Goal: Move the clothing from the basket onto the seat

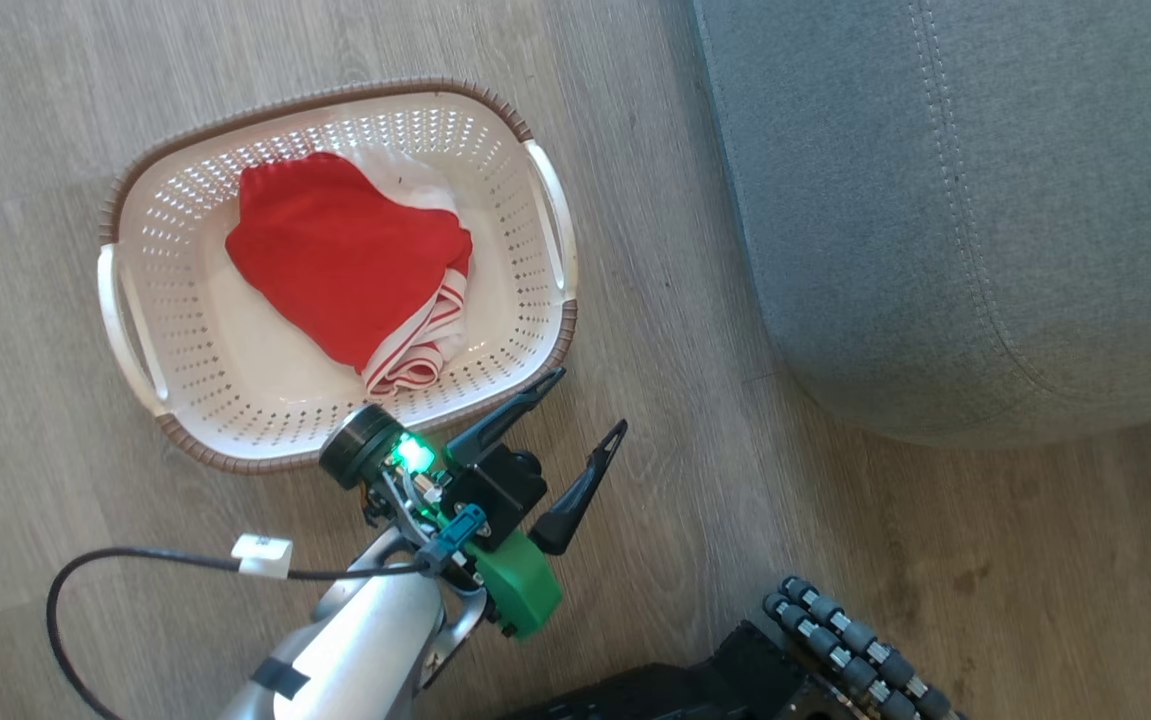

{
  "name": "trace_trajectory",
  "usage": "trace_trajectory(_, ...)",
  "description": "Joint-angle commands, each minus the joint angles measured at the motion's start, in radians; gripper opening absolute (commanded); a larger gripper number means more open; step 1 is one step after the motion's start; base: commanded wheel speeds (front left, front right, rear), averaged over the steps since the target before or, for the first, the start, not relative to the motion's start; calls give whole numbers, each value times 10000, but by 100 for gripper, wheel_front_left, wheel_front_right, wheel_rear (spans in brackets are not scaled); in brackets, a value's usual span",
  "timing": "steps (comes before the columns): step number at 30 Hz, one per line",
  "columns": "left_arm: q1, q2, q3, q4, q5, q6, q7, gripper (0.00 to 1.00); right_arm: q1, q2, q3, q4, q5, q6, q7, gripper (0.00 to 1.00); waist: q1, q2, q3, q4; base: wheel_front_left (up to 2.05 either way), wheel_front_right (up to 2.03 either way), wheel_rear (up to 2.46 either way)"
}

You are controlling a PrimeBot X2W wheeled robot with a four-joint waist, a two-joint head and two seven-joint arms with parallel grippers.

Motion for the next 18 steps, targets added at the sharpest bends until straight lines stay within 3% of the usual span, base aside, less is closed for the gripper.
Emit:
trace_trajectory(1, 22, 34, 163, -285, 59, 101, -51, 100, 104, -35, 617, -207, -129, -2, 470, 0, -1, 0, 38, -36, 0, 0, 0)
trace_trajectory(13, -121, 258, 150, -234, 59, 185, -51, 100, 222, 85, 1383, -65, 700, -2, 1044, 0, -1, 0, 197, -56, 0, 0, 0)
trace_trajectory(14, -126, 268, 129, -229, 77, 198, -51, 100, 199, 36, 1394, -76, 762, -2, 926, 14, -1, 0, 187, -57, 0, 0, 0)
trace_trajectory(15, -132, 273, 112, -222, 85, 206, -51, 100, 184, -5, 1437, -83, 786, -2, 801, 73, -1, 0, 177, -57, 0, 0, 0)
trace_trajectory(16, -140, 276, 100, -213, 83, 209, -51, 100, 177, -19, 1462, -67, 844, -2, 741, 100, -1, 0, 161, -60, 0, 0, 0)
trace_trajectory(18, -175, 273, 79, -207, 73, 205, -51, 100, 169, -30, 1547, -55, 958, -2, 730, 100, -1, 0, 99, -56, 0, 0, 0)
